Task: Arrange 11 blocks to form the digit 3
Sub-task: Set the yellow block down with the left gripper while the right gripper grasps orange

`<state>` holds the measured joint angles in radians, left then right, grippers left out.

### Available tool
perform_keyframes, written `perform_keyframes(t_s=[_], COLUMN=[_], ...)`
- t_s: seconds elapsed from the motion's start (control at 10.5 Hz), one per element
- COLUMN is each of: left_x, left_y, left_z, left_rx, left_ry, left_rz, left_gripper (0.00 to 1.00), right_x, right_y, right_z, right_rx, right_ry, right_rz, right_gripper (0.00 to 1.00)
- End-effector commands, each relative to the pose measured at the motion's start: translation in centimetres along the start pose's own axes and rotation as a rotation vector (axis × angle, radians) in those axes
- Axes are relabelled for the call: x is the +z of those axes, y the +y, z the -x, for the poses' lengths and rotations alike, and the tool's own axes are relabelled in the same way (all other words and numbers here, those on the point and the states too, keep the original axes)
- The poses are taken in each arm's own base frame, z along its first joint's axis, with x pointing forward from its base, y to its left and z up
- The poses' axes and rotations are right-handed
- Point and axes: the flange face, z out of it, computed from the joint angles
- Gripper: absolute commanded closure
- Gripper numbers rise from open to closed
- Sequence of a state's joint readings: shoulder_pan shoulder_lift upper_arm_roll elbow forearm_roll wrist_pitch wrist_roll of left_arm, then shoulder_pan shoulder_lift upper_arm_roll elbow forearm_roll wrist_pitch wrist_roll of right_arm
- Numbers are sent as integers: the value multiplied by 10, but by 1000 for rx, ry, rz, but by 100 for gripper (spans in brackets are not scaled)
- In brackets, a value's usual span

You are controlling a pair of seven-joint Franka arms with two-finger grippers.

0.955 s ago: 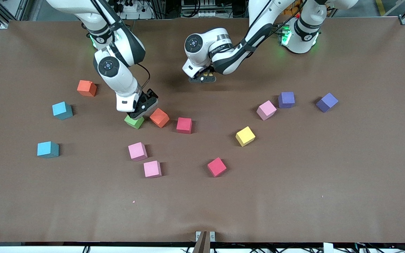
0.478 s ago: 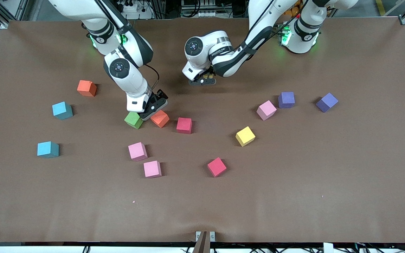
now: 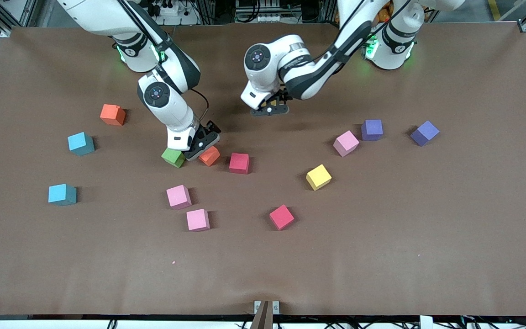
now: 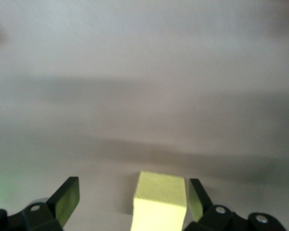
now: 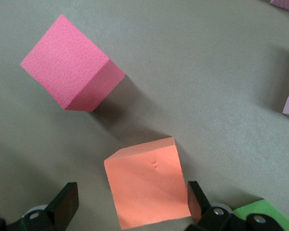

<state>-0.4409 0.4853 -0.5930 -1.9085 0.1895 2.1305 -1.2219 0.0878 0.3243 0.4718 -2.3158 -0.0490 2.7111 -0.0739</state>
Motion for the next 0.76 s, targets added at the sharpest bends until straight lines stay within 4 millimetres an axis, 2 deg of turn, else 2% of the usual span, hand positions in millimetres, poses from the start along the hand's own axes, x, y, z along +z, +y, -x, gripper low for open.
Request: perform_keyframes(t_s=[0.0, 0.1, 0.19, 0.29, 0.57, 0.67], left_x=[-20, -22, -32, -35, -29, -27], left_y=[-26, -36, -48, -55, -61, -63], left_z=[-44, -61, -88, -104, -114, -118], left_rx=[-94, -128, -171, -200, -221, -214], left_ry=[22, 20, 21, 17, 2, 4], left_rz=[16, 21, 43, 53, 50, 49], left_gripper=[0, 0, 0, 0, 0, 0], right_x=[12, 18, 25, 31, 27, 18], right_y=[0, 2, 3, 1, -3, -4], right_z=[-2, -1, 0, 1, -1, -3], right_rx=[-35, -36, -34, -38, -58, -83], right_ry=[0, 6, 8, 11, 24, 24], right_rz=[11, 8, 4, 5, 22, 39], right_gripper=[0, 0, 0, 0, 43, 63])
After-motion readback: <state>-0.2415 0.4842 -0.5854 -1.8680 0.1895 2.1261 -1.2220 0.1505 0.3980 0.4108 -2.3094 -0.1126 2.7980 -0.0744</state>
